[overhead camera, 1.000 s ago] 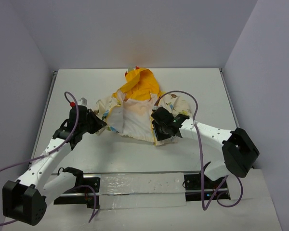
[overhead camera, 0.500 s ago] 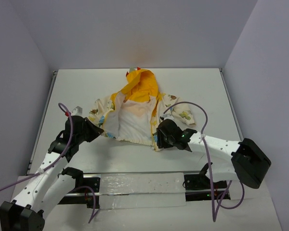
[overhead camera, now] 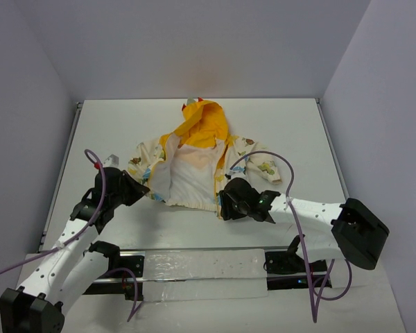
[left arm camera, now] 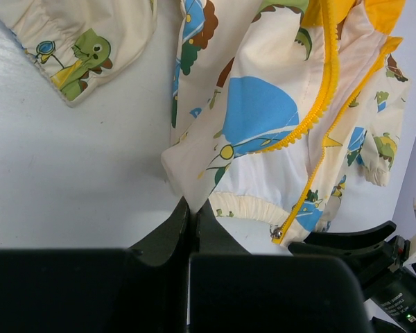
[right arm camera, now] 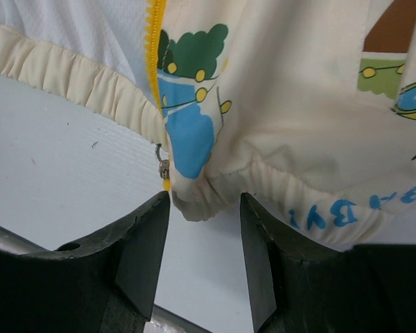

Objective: Zip up the jacket

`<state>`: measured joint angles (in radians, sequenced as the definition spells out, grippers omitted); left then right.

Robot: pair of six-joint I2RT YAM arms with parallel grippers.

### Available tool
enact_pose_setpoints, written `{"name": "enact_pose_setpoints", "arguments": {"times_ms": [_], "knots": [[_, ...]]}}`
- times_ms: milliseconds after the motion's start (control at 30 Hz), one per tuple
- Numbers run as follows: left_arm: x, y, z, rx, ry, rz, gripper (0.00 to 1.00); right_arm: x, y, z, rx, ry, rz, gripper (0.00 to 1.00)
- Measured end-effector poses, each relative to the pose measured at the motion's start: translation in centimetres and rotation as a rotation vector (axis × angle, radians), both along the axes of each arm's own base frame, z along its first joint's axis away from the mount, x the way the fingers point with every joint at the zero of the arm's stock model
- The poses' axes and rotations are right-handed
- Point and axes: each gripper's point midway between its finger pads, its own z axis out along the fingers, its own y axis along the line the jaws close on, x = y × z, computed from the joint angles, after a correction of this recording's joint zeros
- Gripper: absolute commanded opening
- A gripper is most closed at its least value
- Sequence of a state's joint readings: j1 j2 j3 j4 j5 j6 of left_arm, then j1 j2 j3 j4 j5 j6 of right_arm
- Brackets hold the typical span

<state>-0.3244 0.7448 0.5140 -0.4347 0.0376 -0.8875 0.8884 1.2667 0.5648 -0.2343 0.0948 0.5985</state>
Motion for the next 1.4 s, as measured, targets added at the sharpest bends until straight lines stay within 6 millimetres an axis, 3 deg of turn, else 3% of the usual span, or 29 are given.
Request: {"name": "enact_pose_setpoints", "arguments": {"times_ms": [267,333,467,600,700,867,1233,1400], "knots": [[0.3,-0.3,-1.4,0.011,0.053,-0.009,0.0,-0.3,0.4,0.2,0.01,0.004,0.015,0.51],[0.4,-0.4,-1.6,0.011,0.06,-0.012,0.0,-0.2,0.4,0.3,0.008,0.003,0.013,0.45],[0.6,-0.6,-1.5,0.005,0.053,-0.017,0.0,0.0,0.6,-0.2,-0.001,0.011,0.001,0.02],[0.9,-0.7,-2.1,0.018,0.076,-0.025,0.0,0.0,1.0,-0.7,-0.013,0.031,0.024,0.0],[1.3,-1.0,-2.2,0.016,0.076,-0.037,0.0,0.1,1.7,0.2,-0.006,0.027,0.061,0.0],[2.0,-2.1,-0.2,-0.03,0.019,-0.075,0.0,0.7,2.6,4.3,0.042,-0.037,0.107,0.0],[3.1,-6.3,7.3,-0.24,-0.228,-0.254,0.0,2.0,4.3,15.2,0.239,-0.244,0.141,0.0],[2.9,-8.0,7.9,-0.327,-0.264,-0.337,0.0,2.6,6.5,18.7,0.359,-0.327,0.191,0.0]]}}
